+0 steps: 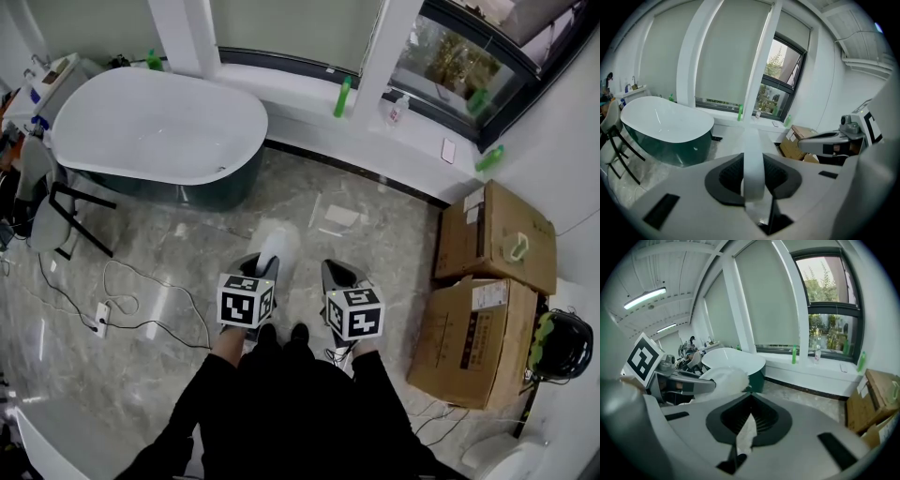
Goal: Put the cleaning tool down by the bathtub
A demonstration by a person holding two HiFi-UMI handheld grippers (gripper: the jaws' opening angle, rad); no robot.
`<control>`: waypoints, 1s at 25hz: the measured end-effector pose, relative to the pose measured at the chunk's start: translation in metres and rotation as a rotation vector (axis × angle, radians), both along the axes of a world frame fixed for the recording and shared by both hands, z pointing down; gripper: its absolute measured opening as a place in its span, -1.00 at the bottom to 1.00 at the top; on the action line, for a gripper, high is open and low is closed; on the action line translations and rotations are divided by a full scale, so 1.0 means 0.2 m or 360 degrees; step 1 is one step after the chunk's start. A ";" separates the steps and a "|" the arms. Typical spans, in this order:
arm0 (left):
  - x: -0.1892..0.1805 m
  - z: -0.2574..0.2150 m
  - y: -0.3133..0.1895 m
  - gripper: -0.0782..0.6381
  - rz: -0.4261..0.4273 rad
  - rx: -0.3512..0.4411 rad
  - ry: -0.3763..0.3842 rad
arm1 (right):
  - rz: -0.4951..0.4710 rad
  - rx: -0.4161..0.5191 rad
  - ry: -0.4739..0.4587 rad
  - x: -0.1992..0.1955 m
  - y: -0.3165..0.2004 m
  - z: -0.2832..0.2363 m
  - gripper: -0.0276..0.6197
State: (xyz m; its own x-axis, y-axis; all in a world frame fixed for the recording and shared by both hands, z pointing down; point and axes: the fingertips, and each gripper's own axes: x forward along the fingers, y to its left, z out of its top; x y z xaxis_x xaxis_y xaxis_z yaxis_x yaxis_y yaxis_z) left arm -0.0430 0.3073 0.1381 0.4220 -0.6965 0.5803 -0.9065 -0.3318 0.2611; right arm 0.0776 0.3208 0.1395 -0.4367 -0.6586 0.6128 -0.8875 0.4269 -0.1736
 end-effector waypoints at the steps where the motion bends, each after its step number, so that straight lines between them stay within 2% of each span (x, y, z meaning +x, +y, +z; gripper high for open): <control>1: 0.01 -0.01 -0.01 -0.51 0.0001 0.0008 0.0001 | 0.0015 -0.0002 -0.0005 0.02 0.00 -0.01 -0.91; 6: 0.05 -0.04 -0.03 -0.51 -0.0005 0.0036 -0.0033 | 0.0112 -0.0032 -0.0074 0.14 -0.01 -0.01 -0.91; 15: 0.18 -0.06 -0.03 -0.51 -0.0015 0.0069 -0.0066 | 0.0188 -0.0037 -0.0153 0.33 0.01 -0.02 -0.91; 25: 0.22 -0.07 -0.20 -0.51 -0.0035 0.0078 -0.0064 | 0.0181 -0.0069 -0.0132 0.38 -0.10 0.00 -0.91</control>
State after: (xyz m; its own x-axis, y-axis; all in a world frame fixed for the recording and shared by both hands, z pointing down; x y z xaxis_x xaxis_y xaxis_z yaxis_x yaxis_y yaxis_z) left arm 0.0006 0.2679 0.1240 0.3836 -0.7333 0.5613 -0.9231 -0.3233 0.2084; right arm 0.1530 0.3008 0.1404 -0.4112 -0.6805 0.6065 -0.9115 0.3151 -0.2644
